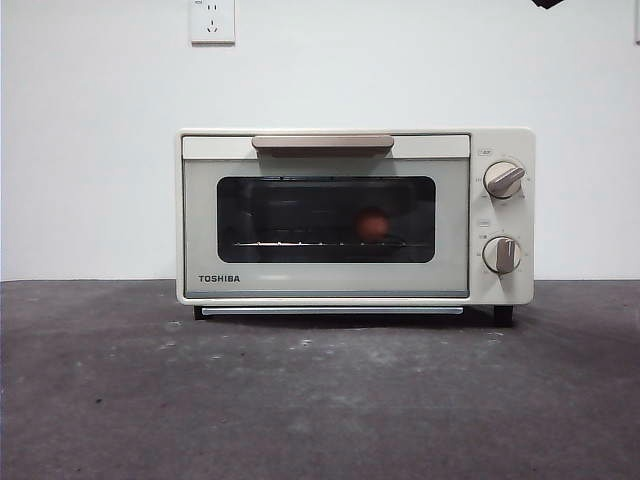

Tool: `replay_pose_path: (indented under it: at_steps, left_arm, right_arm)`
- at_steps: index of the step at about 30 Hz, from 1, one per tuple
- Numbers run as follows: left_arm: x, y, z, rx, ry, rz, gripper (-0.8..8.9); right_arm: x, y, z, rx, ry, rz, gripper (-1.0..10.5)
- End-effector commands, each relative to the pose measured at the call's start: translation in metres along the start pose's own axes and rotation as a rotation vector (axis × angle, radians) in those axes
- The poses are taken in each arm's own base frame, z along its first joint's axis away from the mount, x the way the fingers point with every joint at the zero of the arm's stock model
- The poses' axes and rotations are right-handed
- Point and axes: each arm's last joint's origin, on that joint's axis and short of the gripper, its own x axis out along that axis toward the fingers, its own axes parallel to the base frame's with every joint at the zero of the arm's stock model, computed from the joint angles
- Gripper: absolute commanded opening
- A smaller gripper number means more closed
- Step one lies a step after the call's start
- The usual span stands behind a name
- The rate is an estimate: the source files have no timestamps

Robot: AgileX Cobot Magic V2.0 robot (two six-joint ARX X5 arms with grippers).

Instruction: Eggoven

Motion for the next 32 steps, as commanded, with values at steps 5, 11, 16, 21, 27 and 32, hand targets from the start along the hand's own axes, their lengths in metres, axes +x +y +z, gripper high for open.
replay_pose_path:
  at_steps: [5,11,16,21,27,32]
  left_arm:
    - [-0.007,0.009,-0.062,0.023,-0.032,0.08,0.08]
    - [-0.006,0.011,-0.097,0.023,0.003,0.088,0.08]
    - [-0.002,0.012,-0.114,0.007,0.055,0.089,0.08]
    - [0.001,0.012,-0.128,-0.041,0.098,0.088,0.08]
    - [0.0,0.009,-0.138,-0.07,0.181,-0.003,0.08]
    - [0.0,0.007,-0.138,-0.102,0.189,-0.069,0.08]
  right_arm:
    - [-0.001,0.002,0.004,-0.002,-0.016,0.007,0.1]
    - [-0.001,0.002,0.004,-0.002,-0.016,0.007,0.1]
    - [-0.001,0.002,0.004,-0.002,-0.016,0.007,0.1]
    - [-0.001,0.002,0.004,-0.002,-0.017,0.008,0.1]
    - [-0.001,0.002,0.004,-0.002,-0.016,0.007,0.1]
    - [-0.001,0.002,0.004,-0.002,-0.016,0.007,0.1]
